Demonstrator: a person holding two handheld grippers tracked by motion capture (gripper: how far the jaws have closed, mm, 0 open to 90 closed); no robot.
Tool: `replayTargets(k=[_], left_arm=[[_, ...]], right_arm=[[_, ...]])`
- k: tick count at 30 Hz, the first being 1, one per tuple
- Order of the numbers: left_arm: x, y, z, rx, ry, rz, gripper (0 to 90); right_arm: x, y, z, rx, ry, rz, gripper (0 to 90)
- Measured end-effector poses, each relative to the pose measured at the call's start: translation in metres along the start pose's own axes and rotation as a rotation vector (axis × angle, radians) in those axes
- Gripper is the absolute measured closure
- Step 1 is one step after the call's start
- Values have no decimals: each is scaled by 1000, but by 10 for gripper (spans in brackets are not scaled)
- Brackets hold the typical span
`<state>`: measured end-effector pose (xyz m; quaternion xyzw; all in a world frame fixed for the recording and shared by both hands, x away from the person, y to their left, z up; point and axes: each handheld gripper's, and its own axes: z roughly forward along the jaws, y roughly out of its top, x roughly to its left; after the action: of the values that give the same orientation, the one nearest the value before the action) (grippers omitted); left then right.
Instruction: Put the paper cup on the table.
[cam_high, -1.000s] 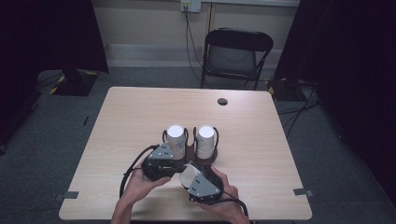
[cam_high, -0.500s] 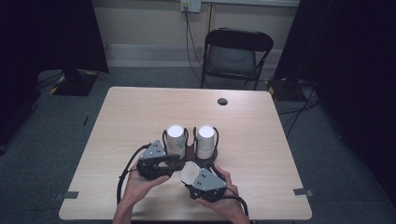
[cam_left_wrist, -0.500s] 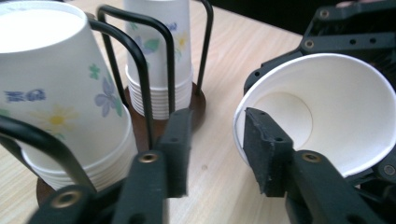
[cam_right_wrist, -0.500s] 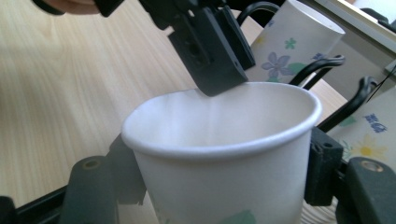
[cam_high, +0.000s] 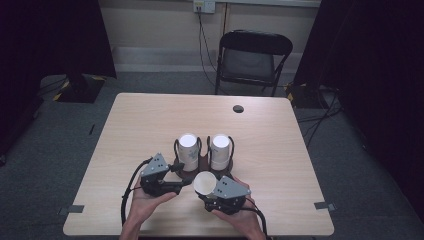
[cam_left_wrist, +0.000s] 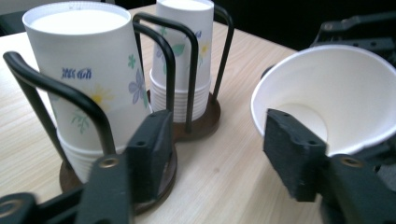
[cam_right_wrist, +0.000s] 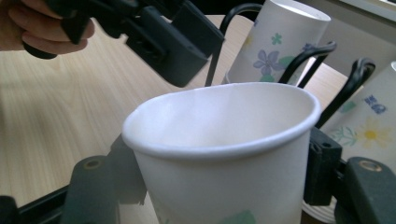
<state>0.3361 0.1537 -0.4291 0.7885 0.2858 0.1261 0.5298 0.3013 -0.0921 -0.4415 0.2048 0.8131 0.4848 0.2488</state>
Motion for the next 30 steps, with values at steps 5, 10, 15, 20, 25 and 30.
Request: replayTargets(k=[5, 10, 15, 20, 25, 30], left_arm=[[2, -5, -3, 4, 69, 11, 305], [5, -10, -7, -24, 97, 5, 288], [8, -15, -9, -32, 121, -1, 267], [10, -21, -10, -39, 140, -13, 233], [13, -25, -12, -58, 158, -20, 184], [17, -31, -10, -50, 169, -38, 163]], right_arm=[[-3, -5, -3, -12, -6, 41, 327], [-9, -8, -6, -36, -9, 90, 329], [-14, -11, -10, -48, -29, 121, 330], [-21, -17, -16, -57, -57, 157, 332], [-30, -21, -22, -65, -74, 199, 333], [-40, -25, -23, -71, -81, 238, 333]])
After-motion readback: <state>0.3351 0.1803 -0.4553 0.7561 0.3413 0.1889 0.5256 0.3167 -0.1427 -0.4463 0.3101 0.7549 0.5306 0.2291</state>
